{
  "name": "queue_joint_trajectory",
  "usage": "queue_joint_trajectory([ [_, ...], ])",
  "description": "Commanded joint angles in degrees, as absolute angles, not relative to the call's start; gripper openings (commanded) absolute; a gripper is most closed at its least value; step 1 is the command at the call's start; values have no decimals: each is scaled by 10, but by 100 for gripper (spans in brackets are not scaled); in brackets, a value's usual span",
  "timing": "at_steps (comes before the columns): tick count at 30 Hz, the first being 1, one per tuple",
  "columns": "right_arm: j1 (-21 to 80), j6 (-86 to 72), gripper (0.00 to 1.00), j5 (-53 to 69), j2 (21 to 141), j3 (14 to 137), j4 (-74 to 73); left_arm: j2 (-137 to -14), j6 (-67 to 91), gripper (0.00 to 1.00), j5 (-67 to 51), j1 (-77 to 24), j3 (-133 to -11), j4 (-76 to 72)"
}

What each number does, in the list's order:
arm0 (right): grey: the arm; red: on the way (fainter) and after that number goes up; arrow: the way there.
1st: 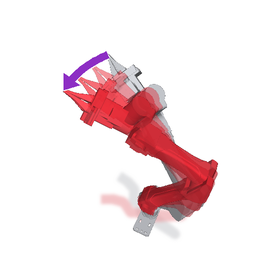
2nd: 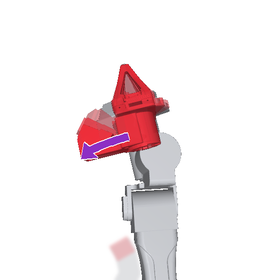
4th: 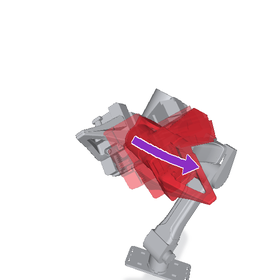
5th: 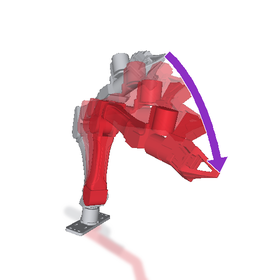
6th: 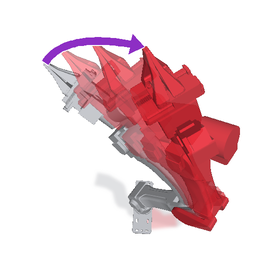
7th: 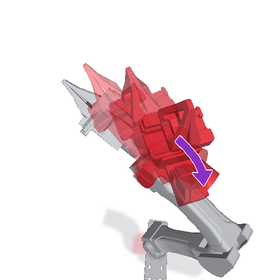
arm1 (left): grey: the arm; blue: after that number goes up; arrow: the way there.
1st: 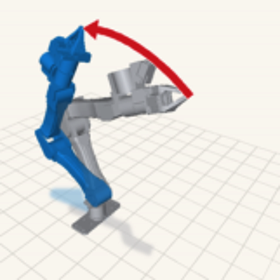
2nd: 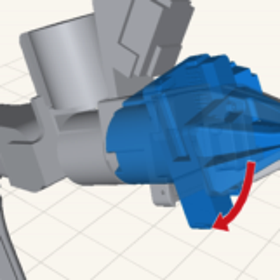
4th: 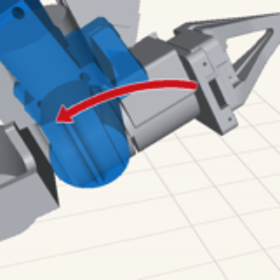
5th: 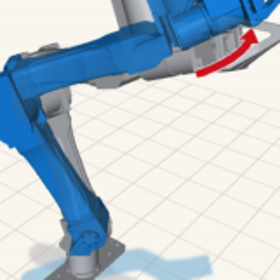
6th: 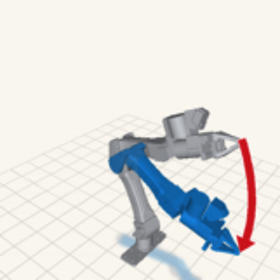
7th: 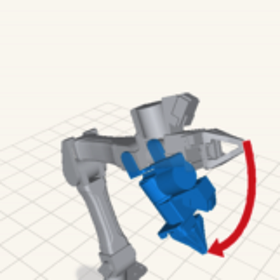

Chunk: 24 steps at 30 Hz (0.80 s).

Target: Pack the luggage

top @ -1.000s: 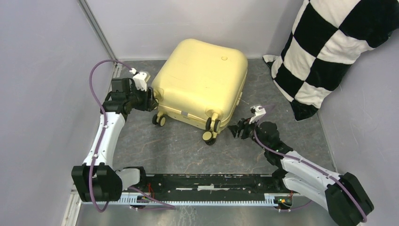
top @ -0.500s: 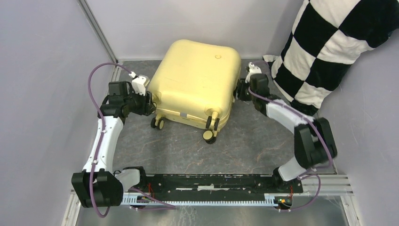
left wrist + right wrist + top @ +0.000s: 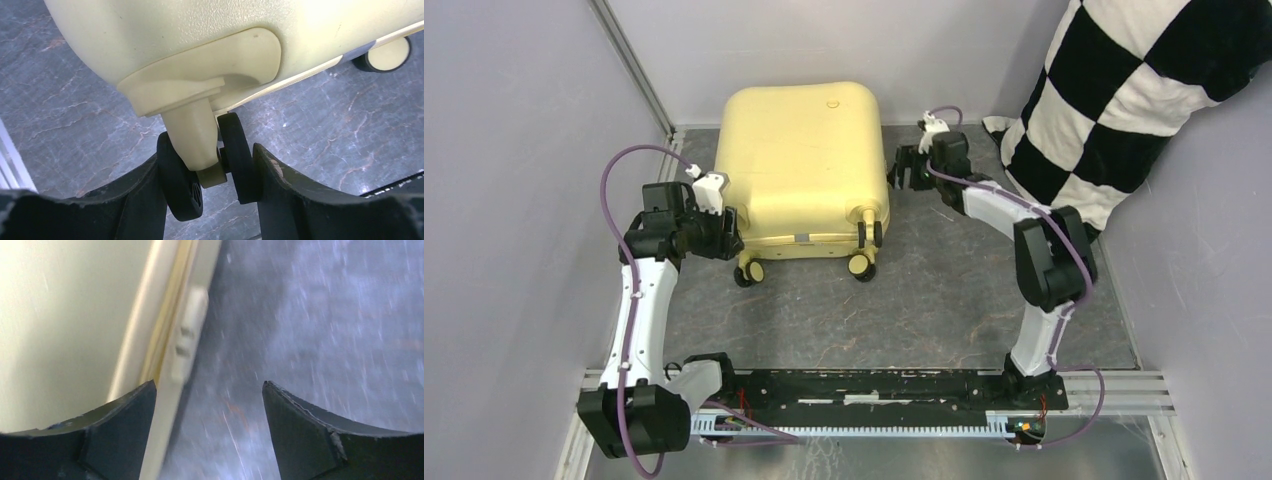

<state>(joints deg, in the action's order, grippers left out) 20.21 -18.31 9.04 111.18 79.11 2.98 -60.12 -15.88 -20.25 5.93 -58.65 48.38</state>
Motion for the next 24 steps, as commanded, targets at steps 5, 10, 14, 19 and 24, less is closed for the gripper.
queue_joint_trajectory([
  [5, 112, -206, 93, 88, 867, 426, 192, -575, -129, 2, -402, 11, -581, 418],
  [10, 119, -210, 87, 196, 762, 235, 325, -555, -24, 2, -370, -17, -540, 308],
  [14, 156, -222, 81, 210, 703, 154, 396, -538, 25, 2, -347, -32, -513, 250],
  [19, 160, -274, 69, 239, 762, 203, 421, -544, 44, 2, -330, -62, -512, 243],
  [24, 165, -322, 67, 287, 848, 287, 488, -536, 56, 2, -294, -67, -514, 254],
])
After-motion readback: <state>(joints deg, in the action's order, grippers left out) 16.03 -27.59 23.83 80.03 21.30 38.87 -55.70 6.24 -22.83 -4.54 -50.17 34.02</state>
